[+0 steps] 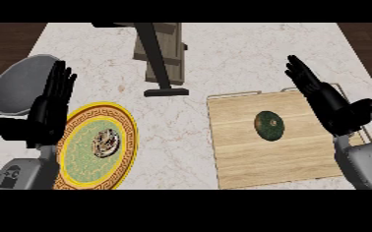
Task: Pick the squash from the tray and place it in the tiered basket
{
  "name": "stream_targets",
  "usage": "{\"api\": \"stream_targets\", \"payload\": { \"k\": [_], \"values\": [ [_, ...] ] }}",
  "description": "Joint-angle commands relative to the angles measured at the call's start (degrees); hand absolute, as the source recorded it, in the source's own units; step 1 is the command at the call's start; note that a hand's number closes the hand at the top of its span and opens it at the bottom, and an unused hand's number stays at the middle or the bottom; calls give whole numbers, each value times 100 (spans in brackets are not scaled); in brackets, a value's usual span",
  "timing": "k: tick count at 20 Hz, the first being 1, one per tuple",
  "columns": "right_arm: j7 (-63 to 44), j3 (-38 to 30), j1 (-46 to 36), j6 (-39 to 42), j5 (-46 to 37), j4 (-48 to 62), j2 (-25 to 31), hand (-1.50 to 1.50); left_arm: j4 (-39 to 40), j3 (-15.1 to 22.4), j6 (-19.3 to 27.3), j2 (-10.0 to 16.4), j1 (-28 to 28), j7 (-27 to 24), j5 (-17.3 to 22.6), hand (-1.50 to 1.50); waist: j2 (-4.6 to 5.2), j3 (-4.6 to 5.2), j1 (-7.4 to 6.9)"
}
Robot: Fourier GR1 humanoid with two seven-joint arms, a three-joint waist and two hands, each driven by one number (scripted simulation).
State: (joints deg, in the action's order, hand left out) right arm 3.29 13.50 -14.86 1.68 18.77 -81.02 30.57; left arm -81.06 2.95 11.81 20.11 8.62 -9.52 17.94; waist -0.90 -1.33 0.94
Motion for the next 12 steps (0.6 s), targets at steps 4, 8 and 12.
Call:
{"api": "stream_targets", "payload": {
  "k": [4, 8, 12],
  "values": [
    [2190, -589, 463, 813, 359, -577, -8, 150, -96, 628, -277, -67, -103, 782, -113, 0, 55, 105, 75],
    [2389, -1800, 906, -985, 423, 202, -529, -150, 41, 803, -510, -175, -112, 1175, 112, 0, 99, 93, 397],
    [4584, -1769, 1349, -23, 273, 910, -967, -150, -342, 1019, -464, -267, 289, 1959, 139, 0, 101, 109, -52]
  ]
}}
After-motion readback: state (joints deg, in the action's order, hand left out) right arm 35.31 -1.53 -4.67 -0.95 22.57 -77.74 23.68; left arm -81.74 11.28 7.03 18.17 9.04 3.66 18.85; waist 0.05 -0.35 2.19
